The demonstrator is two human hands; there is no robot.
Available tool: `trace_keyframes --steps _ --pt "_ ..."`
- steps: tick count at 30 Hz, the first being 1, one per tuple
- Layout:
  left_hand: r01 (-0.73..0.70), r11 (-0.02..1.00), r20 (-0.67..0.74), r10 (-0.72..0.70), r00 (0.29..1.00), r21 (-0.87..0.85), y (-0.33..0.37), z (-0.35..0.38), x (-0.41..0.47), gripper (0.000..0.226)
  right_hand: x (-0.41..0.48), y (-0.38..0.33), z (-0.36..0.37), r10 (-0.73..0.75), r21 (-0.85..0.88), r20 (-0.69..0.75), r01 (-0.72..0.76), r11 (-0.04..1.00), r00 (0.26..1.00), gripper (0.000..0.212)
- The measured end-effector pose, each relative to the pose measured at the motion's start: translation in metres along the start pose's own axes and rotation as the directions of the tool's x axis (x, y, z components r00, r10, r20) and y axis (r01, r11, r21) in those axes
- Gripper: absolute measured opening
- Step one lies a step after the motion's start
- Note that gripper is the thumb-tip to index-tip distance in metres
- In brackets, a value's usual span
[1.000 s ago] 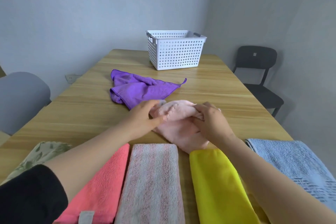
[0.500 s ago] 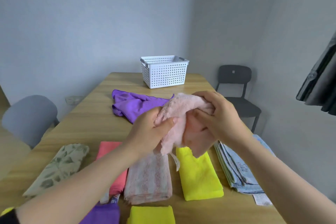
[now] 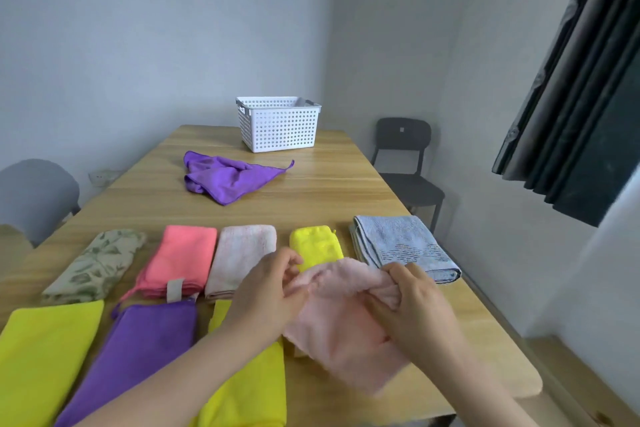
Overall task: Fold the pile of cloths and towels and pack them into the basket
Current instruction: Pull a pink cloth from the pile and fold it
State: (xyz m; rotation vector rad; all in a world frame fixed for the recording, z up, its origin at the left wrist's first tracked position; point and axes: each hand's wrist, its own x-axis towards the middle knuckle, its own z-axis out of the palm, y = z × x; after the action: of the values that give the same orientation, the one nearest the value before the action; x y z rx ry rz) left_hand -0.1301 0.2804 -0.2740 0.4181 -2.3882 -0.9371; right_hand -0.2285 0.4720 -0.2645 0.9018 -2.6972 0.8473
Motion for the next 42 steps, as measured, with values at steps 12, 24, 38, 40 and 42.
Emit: trace_keyframes --steps 12,24,38,40,42 --pt "-0.018 0.999 0.051 0.016 0.999 0.032 0.002 -0.002 -0.059 0.015 -0.019 0.011 -0.001 -0.186 0.134 0.104 0.172 0.976 0.977 0.014" --pt "0.028 0.996 0.154 -0.041 0.987 0.090 0.001 0.016 -0.055 0.007 0.002 -0.001 0.022 -0.500 0.087 0.294 0.499 0.862 0.814 0.028" --pt "0.000 0.986 0.094 0.016 0.995 -0.165 0.003 -0.005 -0.033 0.016 0.015 0.012 -0.034 -0.286 0.047 0.216 0.283 0.958 0.934 0.028" --pt "0.004 0.987 0.076 0.008 0.997 -0.162 0.003 -0.012 -0.025 0.015 0.019 0.018 -0.047 -0.247 -0.007 0.180 0.253 0.968 0.952 0.034" --pt "0.007 0.989 0.064 0.003 0.998 -0.147 0.004 -0.020 -0.017 0.014 0.023 0.022 -0.061 -0.235 -0.073 0.143 0.247 0.966 0.961 0.034"
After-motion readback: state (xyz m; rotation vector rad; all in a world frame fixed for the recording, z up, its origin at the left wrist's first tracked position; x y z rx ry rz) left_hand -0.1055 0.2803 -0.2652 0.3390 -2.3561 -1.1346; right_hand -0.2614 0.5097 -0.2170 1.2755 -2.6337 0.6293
